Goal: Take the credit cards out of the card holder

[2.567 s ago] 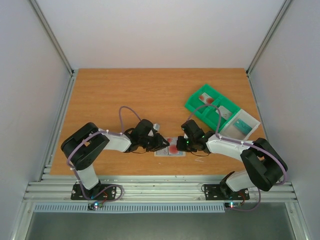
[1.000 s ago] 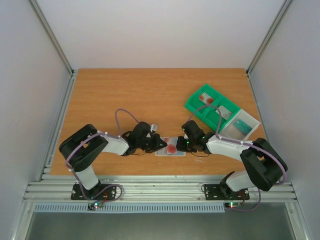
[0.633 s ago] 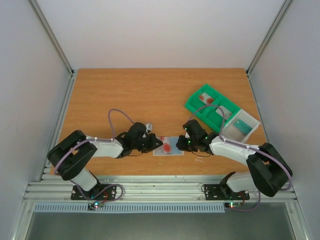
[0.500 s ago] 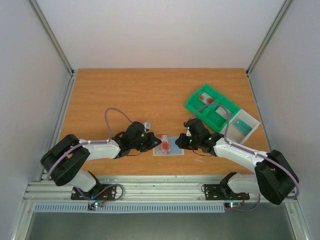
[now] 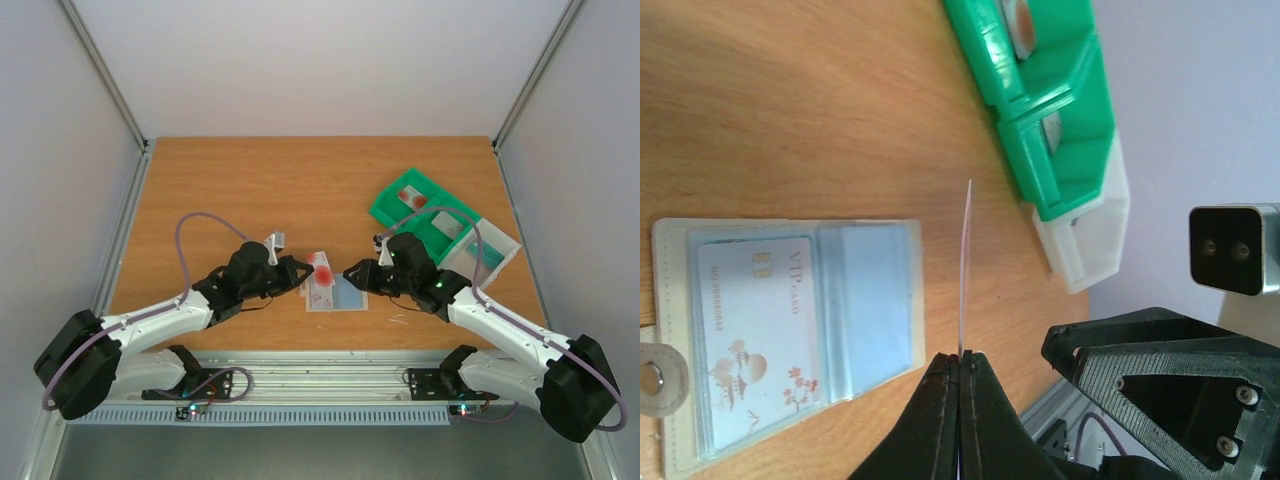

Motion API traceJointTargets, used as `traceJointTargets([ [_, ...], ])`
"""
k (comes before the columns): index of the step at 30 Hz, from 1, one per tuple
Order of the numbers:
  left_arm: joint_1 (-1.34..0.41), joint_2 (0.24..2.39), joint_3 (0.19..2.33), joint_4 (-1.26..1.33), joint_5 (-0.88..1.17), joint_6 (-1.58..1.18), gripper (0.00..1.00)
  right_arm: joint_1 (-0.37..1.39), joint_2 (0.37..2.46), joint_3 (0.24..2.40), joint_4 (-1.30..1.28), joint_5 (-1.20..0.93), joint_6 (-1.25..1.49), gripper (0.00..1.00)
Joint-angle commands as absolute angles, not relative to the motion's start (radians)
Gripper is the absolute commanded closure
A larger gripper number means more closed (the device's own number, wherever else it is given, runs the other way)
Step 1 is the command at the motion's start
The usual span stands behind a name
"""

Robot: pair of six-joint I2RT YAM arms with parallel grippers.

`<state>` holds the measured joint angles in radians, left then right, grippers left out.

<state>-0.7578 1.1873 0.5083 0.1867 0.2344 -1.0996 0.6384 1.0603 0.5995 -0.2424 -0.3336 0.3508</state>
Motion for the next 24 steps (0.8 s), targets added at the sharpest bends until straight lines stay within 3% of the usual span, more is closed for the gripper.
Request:
traceJointTargets([
  [1, -0.756, 1.112, 0.472, 0.291, 0.211, -1.131, 1.00, 0.633, 1.019, 0.595, -0.154, -0.409, 0.463, 0.68],
  [7, -0.759, 1.058, 0.443, 0.387, 0.214, -1.169, 1.00, 0.634, 1.018, 0.546, 0.028, -0.484, 0.626, 0.45],
  [13, -0.767, 1.051, 0.422, 0.496, 0.230, -1.210, 1.00, 0.635, 1.057, 0.538, 0.099, -0.503, 0.701, 0.37],
  [19, -0.780, 1.058, 0.411, 0.558, 0.232, -1.222, 0.99, 0.636, 1.093, 0.531, 0.157, -0.541, 0.715, 0.52],
  [24, -0.783, 1.086, 0.423, 0.574, 0.261, -1.223, 1.00, 0.636, 1.083, 0.522, 0.159, -0.550, 0.676, 0.81],
])
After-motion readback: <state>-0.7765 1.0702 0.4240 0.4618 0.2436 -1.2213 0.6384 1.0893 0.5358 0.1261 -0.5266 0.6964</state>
